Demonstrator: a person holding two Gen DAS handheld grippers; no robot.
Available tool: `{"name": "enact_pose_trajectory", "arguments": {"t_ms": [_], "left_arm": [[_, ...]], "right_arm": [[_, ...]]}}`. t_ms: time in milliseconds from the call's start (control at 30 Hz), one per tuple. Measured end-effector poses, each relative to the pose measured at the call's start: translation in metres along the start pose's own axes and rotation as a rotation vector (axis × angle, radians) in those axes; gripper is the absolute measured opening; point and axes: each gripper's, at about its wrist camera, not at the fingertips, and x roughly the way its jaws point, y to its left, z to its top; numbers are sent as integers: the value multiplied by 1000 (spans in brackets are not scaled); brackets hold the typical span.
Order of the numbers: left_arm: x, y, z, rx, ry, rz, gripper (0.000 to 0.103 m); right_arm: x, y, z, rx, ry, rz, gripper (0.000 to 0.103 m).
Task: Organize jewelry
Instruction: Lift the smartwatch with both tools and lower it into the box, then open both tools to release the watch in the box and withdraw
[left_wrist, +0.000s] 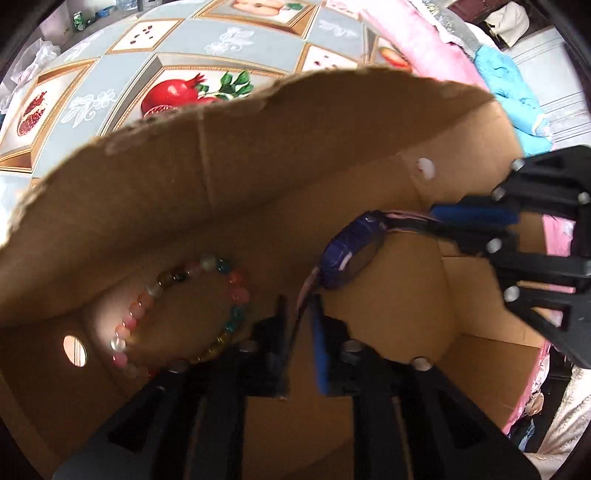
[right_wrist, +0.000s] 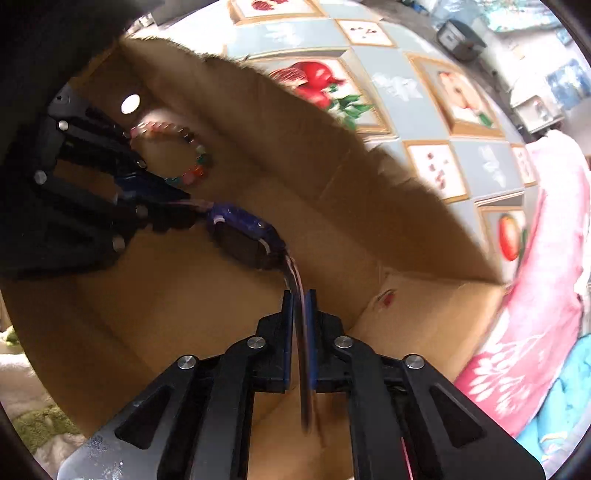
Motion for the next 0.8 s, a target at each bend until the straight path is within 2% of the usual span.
{"name": "enact_pose_trajectory", "arguments": {"t_ms": [33, 100, 167, 333, 500, 567, 667, 800], "left_arm": [[0, 1, -1, -7, 0, -8, 35], [0, 2, -2, -10, -3, -12, 43], [-6, 2, -5, -19, -25, -25, 52], [-33, 7, -17, -55, -101, -63, 60], [-75, 8, -36, -72, -193, -93, 62], [-97, 6, -51, -65, -239, -103, 64], [-133, 2, -77, -46, -335, -108, 67], [-176, 5, -125, -10, -484, -122, 78]], "right_arm": [[-3, -1, 0, 0, -12, -12, 7], [-8, -4, -2, 16, -29, -12, 7], [-15, -7, -5, 29, -62, -30, 15], [-35, -12, -18, 74, -135, -37, 24], [-58, -14, -37, 126, -208, -42, 30], [-71, -13, -45, 153, -254, -27, 42], [-97, -10, -63, 193, -369, -1, 53], [-139, 0, -91, 255, -549, 82, 64]]}}
